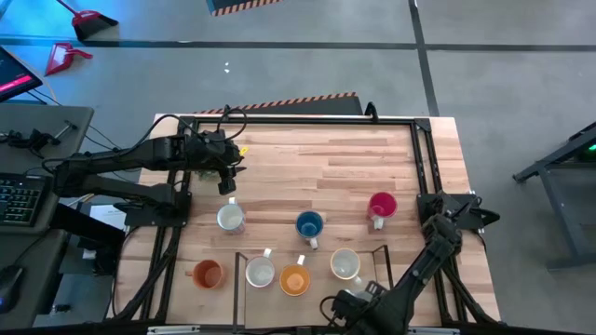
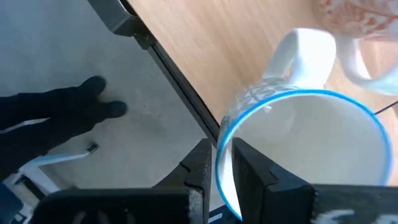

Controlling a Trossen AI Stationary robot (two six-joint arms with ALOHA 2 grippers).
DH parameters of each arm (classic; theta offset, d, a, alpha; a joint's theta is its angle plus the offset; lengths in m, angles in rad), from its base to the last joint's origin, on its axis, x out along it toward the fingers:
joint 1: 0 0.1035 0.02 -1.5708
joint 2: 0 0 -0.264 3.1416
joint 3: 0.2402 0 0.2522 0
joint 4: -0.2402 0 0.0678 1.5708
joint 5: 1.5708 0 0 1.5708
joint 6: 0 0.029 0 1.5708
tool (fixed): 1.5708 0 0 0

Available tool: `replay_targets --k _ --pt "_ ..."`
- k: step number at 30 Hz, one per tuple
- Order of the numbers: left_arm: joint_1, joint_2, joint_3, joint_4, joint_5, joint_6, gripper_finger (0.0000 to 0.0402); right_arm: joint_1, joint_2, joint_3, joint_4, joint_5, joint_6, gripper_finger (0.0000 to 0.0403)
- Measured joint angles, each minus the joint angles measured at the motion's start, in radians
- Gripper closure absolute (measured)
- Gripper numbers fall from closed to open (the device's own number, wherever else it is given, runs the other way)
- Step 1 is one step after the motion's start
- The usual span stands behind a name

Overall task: Place coffee mugs
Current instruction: Adjust the orange pattern cup on the shelf

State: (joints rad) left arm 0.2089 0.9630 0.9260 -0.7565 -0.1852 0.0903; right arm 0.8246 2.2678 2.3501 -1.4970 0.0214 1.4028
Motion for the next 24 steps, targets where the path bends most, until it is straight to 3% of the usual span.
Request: replay_targets --k 7,24 --pt "0.0 0.0 0.0 0.001 0.0 0.0 0.0259 0.0 -0.015 0.005 -0.036 -0.001 0.012 0.0365" --pt "0.0 0.0 0.0 0.001 0.0 0.0 0.0259 -0.044 -0.089 0.007 -0.062 0.189 -0.022 0.0315"
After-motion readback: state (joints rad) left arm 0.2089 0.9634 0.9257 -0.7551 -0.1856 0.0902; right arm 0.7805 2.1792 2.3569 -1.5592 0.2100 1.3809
